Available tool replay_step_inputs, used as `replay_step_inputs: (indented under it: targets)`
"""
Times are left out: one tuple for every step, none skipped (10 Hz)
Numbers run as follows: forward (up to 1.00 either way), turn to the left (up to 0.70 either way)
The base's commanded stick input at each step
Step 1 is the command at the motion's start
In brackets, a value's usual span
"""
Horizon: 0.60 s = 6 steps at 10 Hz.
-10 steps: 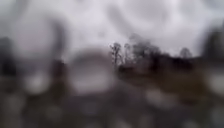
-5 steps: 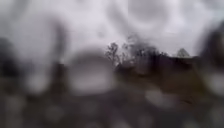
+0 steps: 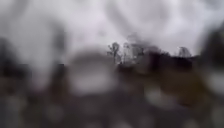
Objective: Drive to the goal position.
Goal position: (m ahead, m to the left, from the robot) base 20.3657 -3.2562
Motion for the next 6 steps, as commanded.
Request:
replay_step_inputs:
  targets:
    - [0.85,0.00]
    - [0.85,0.00]
    - [0.85,0.00]
    - [0.85,0.00]
    - [0.85,0.11]
    - [0.85,0.32]
